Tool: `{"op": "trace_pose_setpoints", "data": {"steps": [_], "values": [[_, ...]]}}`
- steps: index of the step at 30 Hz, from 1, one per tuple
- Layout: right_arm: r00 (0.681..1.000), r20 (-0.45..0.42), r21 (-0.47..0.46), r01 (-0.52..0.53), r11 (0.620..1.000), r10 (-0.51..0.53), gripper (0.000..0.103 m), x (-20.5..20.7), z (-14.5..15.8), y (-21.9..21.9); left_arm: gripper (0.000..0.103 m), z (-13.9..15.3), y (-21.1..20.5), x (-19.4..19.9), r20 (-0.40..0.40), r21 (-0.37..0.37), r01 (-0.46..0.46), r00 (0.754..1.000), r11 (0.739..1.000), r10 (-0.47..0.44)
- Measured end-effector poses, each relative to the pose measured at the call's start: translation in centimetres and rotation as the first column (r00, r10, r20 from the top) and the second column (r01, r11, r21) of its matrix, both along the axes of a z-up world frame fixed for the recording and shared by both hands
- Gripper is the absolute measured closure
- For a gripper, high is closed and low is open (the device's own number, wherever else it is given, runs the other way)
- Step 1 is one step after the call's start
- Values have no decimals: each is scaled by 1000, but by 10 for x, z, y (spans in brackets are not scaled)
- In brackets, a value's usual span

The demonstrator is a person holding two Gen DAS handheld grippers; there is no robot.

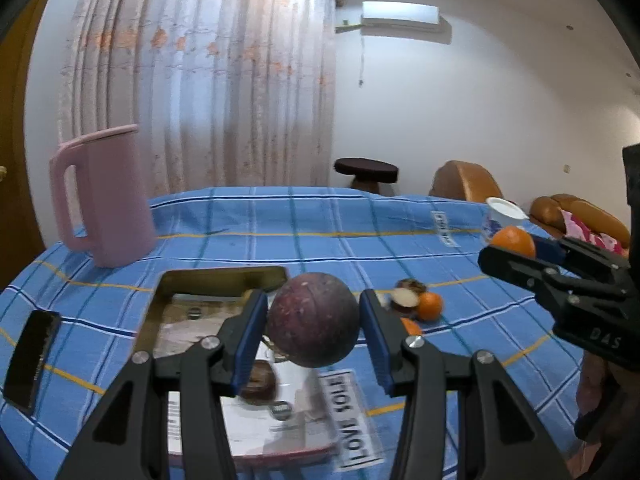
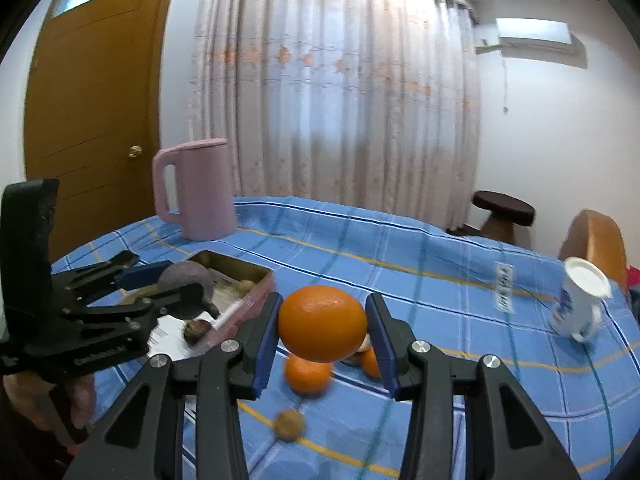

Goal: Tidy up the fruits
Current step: 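Lower the orange into the tin with the right tool while the left tool releases the purple fruit there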

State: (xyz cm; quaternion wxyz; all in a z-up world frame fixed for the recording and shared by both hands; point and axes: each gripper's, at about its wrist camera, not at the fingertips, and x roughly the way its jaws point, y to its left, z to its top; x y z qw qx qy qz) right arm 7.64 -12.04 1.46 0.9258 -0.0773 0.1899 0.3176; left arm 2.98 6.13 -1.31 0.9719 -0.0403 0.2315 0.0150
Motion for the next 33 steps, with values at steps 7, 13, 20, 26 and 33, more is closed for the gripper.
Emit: {"op": "trace_pose_setpoints", "data": {"steps": [7, 13, 20, 26, 33], "values": [[995, -24, -13, -94, 995, 94, 58, 8, 3, 47, 54, 0, 30, -1, -15, 18, -56, 998, 998, 56], [986, -55, -22, -156, 988, 154, 58, 13, -6, 82, 54, -4, 55, 2, -33, 23, -106, 994, 994, 106], [974, -100, -38, -208, 977, 204, 58, 12, -22, 113, 54, -14, 79, 12, -77, 16, -141, 987, 990, 142], [965, -140, -64, -233, 970, 222, 58, 11, -38, 130, 54, -22, 88, 17, -105, 18, -155, 982, 988, 156], [957, -160, -97, -258, 961, 241, 58, 6, -48, 143, 54, -28, 96, 19, -128, 18, -167, 977, 986, 168]]}}
